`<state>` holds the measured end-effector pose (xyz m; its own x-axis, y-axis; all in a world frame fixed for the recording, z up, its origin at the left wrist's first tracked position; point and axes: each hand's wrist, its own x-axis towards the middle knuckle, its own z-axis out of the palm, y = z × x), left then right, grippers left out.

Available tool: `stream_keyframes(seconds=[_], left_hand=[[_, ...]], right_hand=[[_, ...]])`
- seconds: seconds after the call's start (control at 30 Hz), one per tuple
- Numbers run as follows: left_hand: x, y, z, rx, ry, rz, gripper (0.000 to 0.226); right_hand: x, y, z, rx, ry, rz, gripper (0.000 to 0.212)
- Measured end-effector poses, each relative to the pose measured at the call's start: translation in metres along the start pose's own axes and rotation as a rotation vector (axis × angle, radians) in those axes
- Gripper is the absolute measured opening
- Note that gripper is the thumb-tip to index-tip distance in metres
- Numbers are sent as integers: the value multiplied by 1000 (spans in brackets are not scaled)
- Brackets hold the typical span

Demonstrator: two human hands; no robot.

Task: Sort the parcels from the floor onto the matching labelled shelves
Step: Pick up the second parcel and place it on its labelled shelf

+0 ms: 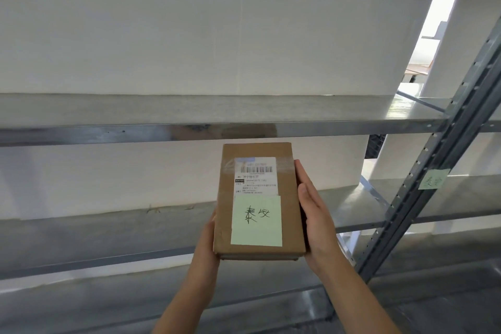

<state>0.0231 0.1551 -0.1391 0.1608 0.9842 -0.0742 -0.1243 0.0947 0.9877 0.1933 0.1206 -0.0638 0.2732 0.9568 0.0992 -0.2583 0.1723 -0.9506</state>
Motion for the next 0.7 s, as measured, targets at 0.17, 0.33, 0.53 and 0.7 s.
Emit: stream_keyframes(seconds=[0.17, 0.33, 0.53, 0.7], left_hand=[[-6, -7, -5, 56, -29, 31, 41], [-24, 11, 3, -2, -29, 55, 46], [-53, 27, 16, -16, 61, 156, 42], [-78, 49, 27, -19, 107, 218, 38]], right_hand=[[-1, -8, 1, -41, -39, -48, 40], [-7, -19, 3, -111, -65, -103, 39], [-24, -35, -10, -93, -108, -51, 38], [-39, -51, -18, -52, -138, -44, 38]])
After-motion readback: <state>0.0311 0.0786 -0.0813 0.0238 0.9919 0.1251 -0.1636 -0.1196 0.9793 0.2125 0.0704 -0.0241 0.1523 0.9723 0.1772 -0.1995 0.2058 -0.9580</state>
